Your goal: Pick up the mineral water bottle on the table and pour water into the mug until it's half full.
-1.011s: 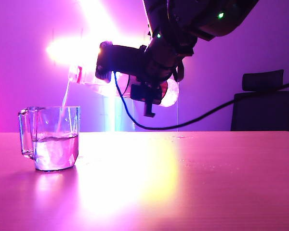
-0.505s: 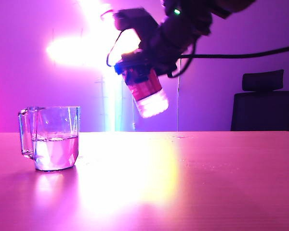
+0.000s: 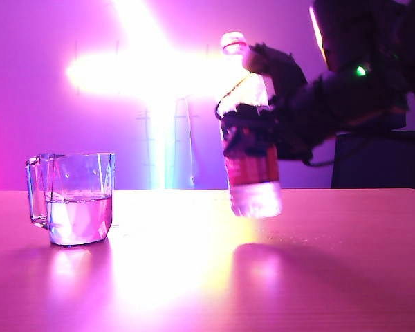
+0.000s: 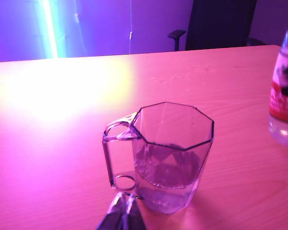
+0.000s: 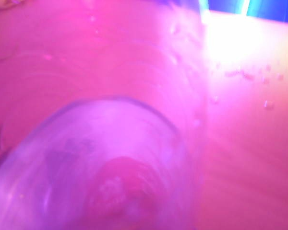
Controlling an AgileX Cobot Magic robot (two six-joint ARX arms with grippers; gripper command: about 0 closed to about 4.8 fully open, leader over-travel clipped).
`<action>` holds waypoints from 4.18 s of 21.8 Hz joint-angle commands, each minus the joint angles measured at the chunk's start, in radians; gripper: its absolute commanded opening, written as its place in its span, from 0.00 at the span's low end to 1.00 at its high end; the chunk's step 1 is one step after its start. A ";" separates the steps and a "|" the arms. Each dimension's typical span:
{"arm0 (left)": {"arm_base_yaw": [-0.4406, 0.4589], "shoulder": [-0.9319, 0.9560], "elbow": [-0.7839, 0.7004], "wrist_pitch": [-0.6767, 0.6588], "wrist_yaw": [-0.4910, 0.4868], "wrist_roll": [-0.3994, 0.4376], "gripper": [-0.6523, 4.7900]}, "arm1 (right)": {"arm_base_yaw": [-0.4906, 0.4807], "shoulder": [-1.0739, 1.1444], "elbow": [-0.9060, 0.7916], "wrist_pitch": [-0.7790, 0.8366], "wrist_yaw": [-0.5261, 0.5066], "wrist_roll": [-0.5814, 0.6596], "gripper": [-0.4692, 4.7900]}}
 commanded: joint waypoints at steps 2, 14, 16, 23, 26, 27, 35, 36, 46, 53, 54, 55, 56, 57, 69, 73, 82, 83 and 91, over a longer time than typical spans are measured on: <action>0.000 0.002 0.003 0.005 0.004 0.004 0.12 | 0.002 -0.007 -0.036 0.063 -0.017 0.011 0.49; 0.000 0.002 0.003 0.005 0.004 0.004 0.12 | 0.002 -0.014 -0.096 0.075 -0.016 0.030 0.81; 0.000 0.002 0.003 0.005 0.004 0.004 0.12 | 0.002 -0.039 -0.124 0.075 -0.016 0.031 0.94; 0.001 0.002 0.003 0.005 0.004 0.004 0.12 | 0.002 -0.203 -0.223 0.069 0.003 0.031 1.00; 0.014 0.002 0.003 0.005 0.005 0.004 0.12 | 0.002 -0.272 -0.268 0.064 0.007 0.034 1.00; 0.029 0.002 0.003 0.005 0.005 0.004 0.12 | 0.002 -0.297 -0.284 0.063 0.007 0.045 1.00; 0.352 0.002 0.003 0.005 0.000 0.004 0.12 | 0.003 -0.729 -0.384 -0.183 0.022 0.146 0.80; 0.366 0.002 0.003 0.005 0.000 0.004 0.12 | 0.003 -0.772 -0.384 -0.215 0.022 0.158 0.72; 0.385 0.002 0.003 0.005 0.001 0.004 0.12 | 0.003 -1.221 -0.384 -0.421 0.025 0.160 0.08; 0.385 0.002 0.003 0.005 0.001 0.004 0.12 | 0.003 -1.352 -0.384 -0.422 0.025 0.161 0.08; 0.385 0.002 0.003 0.005 0.001 0.004 0.12 | 0.003 -1.365 -0.384 -0.422 0.025 0.160 0.08; 0.385 0.002 0.003 0.005 0.001 0.004 0.12 | 0.002 -1.372 -0.384 -0.425 0.044 0.110 0.08; 0.385 0.002 0.003 0.005 0.001 0.004 0.12 | 0.000 -1.378 -0.384 -0.429 0.065 0.063 0.08; 0.385 0.002 0.003 0.005 0.001 0.004 0.12 | 0.000 -1.384 -0.384 -0.434 0.093 0.024 0.08; 0.384 0.002 0.003 0.005 0.004 0.004 0.12 | -0.413 -1.593 -0.560 -0.543 -0.003 -0.053 0.08; 0.384 0.002 0.003 0.005 0.004 0.004 0.12 | -0.489 -1.609 -0.601 -0.539 -0.013 -0.053 0.08; 0.384 0.002 0.003 0.005 0.004 0.004 0.12 | -0.538 -1.613 -0.634 -0.564 -0.042 -0.048 0.08; 0.384 0.002 0.003 0.005 0.004 0.004 0.12 | -0.546 -1.613 -0.634 -0.565 -0.042 -0.048 0.08; 0.384 0.002 0.003 0.005 0.004 0.004 0.12 | -0.570 -1.613 -0.634 -0.566 0.006 0.008 0.08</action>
